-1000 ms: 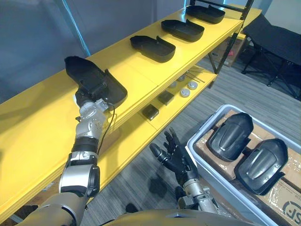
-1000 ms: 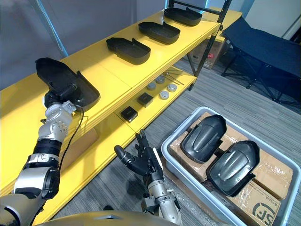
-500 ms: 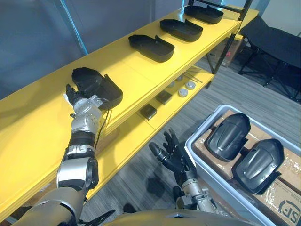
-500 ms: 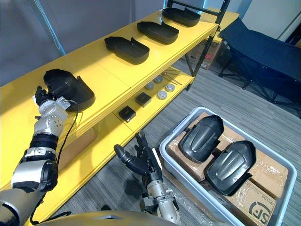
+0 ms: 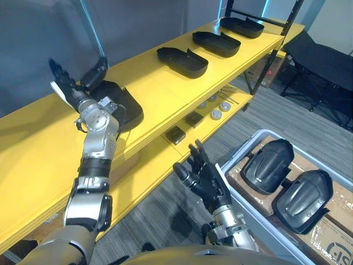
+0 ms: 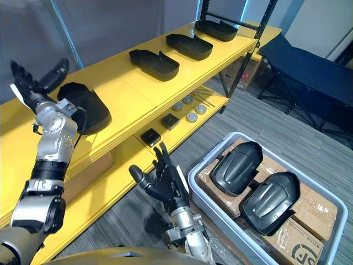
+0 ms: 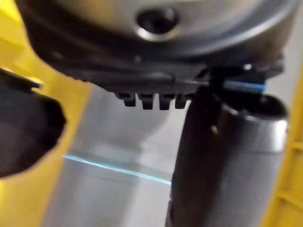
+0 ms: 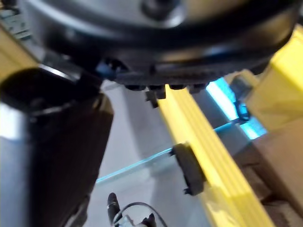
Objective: Walk over and take three plastic housings, then place them on the shelf
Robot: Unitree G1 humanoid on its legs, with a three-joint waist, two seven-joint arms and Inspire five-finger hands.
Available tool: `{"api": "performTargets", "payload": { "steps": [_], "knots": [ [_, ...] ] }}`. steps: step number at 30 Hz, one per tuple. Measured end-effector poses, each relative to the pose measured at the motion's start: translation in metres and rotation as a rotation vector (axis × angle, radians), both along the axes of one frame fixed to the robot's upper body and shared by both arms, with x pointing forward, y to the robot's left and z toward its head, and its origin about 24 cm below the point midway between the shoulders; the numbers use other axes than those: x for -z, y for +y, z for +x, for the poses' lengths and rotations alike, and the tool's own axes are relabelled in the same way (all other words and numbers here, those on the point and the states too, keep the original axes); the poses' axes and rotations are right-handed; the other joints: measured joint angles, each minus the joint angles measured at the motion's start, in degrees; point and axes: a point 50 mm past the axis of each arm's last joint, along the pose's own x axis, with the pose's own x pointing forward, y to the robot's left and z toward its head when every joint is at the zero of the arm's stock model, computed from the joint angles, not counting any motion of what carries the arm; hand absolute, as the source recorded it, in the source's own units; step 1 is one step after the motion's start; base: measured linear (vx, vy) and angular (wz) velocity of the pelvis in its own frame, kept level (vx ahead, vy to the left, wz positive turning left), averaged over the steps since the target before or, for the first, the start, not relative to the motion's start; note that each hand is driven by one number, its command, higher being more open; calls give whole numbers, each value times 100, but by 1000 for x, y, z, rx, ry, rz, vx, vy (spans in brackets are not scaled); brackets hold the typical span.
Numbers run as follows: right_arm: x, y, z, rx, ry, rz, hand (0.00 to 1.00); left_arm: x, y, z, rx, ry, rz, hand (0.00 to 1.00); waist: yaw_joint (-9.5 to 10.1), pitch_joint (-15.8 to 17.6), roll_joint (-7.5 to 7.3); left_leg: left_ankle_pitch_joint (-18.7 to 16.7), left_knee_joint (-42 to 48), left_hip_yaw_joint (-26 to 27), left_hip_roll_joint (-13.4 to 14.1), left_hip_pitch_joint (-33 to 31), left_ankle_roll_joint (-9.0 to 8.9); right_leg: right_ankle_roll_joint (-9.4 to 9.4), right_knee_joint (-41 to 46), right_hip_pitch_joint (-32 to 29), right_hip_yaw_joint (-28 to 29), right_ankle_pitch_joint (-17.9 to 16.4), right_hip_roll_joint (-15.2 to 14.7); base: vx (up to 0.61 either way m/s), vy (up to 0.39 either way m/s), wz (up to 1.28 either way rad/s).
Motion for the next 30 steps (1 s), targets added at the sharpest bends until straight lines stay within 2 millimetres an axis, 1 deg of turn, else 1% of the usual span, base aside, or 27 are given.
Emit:
{"api": "performTargets", "payload": {
  "steps": [1,2,3,4,5,6,7,8,10,12,14,15,17,18,19,21,23,24,25,28,30],
  "knots": [
    [-18,-5,10,41,-103,-9,100,-3,-11,-10,61,-72,6,100,101,-52,4,5,0,-50,-4,27,3,-8,-4,59,-54,-6,0,-13,2,21],
    [-24,-8,14,61,-146,-19,100,-2,-15,-13,86,-89,6,100,128,-94,11,11,0,-86,-7,26,1,-15,-6,78,-101,-13,-2,-16,-2,24],
    [-38,-12,23,101,-224,-37,100,4,-21,-18,141,-103,-3,100,205,-184,24,28,-1,-148,-10,28,1,-26,-7,110,-168,-22,-3,-10,-6,20],
    [-44,-15,27,119,-258,-39,100,8,-24,-20,170,-106,-18,100,230,-232,33,38,-1,-170,-7,25,2,-30,-10,120,-197,-26,-2,-24,-12,28],
    [-55,-19,36,145,-324,-30,100,15,-28,-23,223,-109,-58,100,275,-277,47,60,-1,-256,-2,37,-3,-44,-20,170,-293,-47,-4,-18,-8,27],
    [-59,-21,39,154,-350,-26,100,18,-29,-25,244,-110,-74,100,295,-294,52,74,-2,-295,0,41,-1,-54,-17,189,-338,-61,-5,-45,-22,31],
    [-67,-23,44,168,-388,-15,100,23,-32,-29,275,-116,-103,100,364,-339,70,101,-2,-340,9,26,-3,-92,-16,195,-399,-98,-4,-45,-25,28],
    [-74,-23,45,166,-420,-3,100,22,-34,-36,291,-134,-99,100,394,-349,88,126,-2,-409,14,6,-8,-105,-22,213,-479,-117,-6,-51,-29,27],
    [-79,-20,44,138,-445,10,100,18,-37,-48,322,-174,-79,100,438,-368,118,142,-2,-536,15,-18,-25,-111,-42,278,-615,-130,-15,-15,-17,34],
    [-78,-13,43,94,-443,13,100,12,-41,-62,378,-225,-41,100,521,-464,153,149,-1,-646,12,-83,-38,-112,-104,303,-762,-129,-35,10,-8,28],
    [-76,-6,42,57,-424,0,100,8,-52,-84,474,-273,24,100,641,-504,177,153,2,-815,0,-101,-41,-95,-121,400,-944,-155,-83,52,11,37],
    [-74,-4,42,47,-410,-15,100,12,-58,-97,530,-273,74,100,725,-554,179,154,10,-883,-2,-129,-42,-81,-116,414,-1023,-182,-88,50,0,38],
    [-73,-4,41,50,-408,-34,100,18,-60,-109,579,-256,123,100,840,-594,187,164,16,-980,-8,-186,-45,-68,-119,416,-1113,-190,-88,56,-15,29],
    [-72,-4,41,52,-406,-37,100,30,-58,-120,624,-202,161,100,975,-592,190,177,18,-1039,-18,-213,-50,-49,-118,429,-1186,-196,-88,48,-8,25],
    [-72,-4,42,53,-406,-37,100,36,-56,-122,629,-173,169,100,997,-593,189,180,18,-1051,-24,-222,-50,-49,-121,435,-1209,-200,-89,26,2,26],
    [-72,-6,42,62,-404,-39,100,58,-50,-128,653,-42,197,100,1001,-595,169,194,17,-1123,-26,-266,-50,-73,-131,442,-1274,-231,-91,24,1,15],
    [-71,-9,42,81,-394,-41,100,84,-48,-131,689,95,189,100,997,-594,160,193,14,-1125,-26,-276,-50,-55,-147,442,-1280,-244,-92,12,0,2],
    [-70,-10,41,87,-387,-41,100,91,-48,-132,693,135,197,100,993,-596,157,191,14,-1123,-26,-278,-51,-54,-153,441,-1278,-244,-92,0,0,0],
    [-66,-13,39,105,-363,-38,100,102,-49,-135,704,200,210,100,991,-602,140,183,14,-1117,-25,-282,-58,-54,-165,441,-1273,-245,-91,31,7,-3],
    [-50,-19,30,165,-253,-36,100,121,-55,-143,756,309,177,100,983,-617,111,163,16,-1075,-12,-286,-70,-59,-194,424,-1237,-250,-86,55,7,-7],
    [-42,-22,25,177,-206,-50,100,129,-60,-144,780,350,169,100,976,-615,116,164,18,-1012,-5,-286,-64,-77,-193,399,-1200,-240,-81,47,2,-10]
  ]
}}
